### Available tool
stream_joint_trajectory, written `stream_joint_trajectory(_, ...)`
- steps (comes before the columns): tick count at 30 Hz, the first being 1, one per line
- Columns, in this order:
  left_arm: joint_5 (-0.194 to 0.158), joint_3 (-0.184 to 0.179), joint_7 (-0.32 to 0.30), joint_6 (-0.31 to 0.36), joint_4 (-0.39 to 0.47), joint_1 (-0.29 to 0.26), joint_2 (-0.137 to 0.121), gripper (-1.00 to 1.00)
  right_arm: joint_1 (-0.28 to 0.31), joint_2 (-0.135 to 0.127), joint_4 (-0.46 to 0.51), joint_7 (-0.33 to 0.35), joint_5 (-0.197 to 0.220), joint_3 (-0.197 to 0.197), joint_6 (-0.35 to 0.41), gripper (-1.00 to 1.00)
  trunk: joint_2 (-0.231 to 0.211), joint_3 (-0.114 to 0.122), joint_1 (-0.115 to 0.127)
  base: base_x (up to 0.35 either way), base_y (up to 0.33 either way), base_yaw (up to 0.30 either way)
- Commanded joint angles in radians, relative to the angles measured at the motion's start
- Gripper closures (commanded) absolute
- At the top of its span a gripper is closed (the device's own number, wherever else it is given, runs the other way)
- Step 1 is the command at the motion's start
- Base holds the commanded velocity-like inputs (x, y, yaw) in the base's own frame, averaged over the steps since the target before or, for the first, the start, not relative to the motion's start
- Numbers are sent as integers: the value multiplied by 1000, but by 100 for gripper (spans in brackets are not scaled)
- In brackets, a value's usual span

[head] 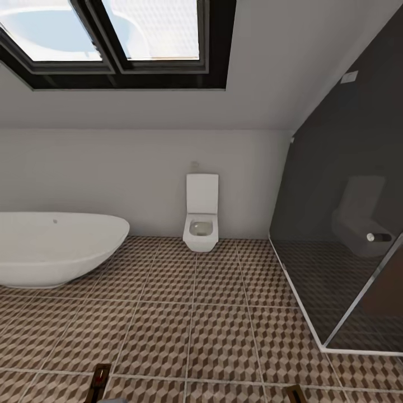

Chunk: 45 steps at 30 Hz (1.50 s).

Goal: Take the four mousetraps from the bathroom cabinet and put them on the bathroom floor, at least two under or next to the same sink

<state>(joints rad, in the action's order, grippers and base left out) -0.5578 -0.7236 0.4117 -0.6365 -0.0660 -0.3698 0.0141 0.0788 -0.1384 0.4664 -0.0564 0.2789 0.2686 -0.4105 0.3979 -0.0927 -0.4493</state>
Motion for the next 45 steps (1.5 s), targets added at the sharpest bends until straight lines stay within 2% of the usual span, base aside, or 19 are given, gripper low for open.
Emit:
stream_joint_trajectory(1, 1, -8, 9, -2, -3, -1, 1, 100, 1, -1, 0, -3, 9, 8, -4, 100, 2, -1, -1, 0, 0, 0)
stream_joint_trajectory(9, 1, -8, 9, -2, -4, -1, 1, 100, 1, -1, 0, -3, 9, 8, -4, 100, 2, 10, -1, 0, 0, 0)
stream_joint_trajectory(32, 1, -8, 9, -2, -3, -1, 1, 100, 1, -1, 0, -3, 9, 8, -4, 100, 2, 11, -1, 3, 0, 0)
stream_joint_trajectory(45, 1, -8, 9, -2, -3, -1, 1, 100, 1, -1, 0, -4, 9, 8, -4, 100, 2, 11, -1, 193, 0, 0)
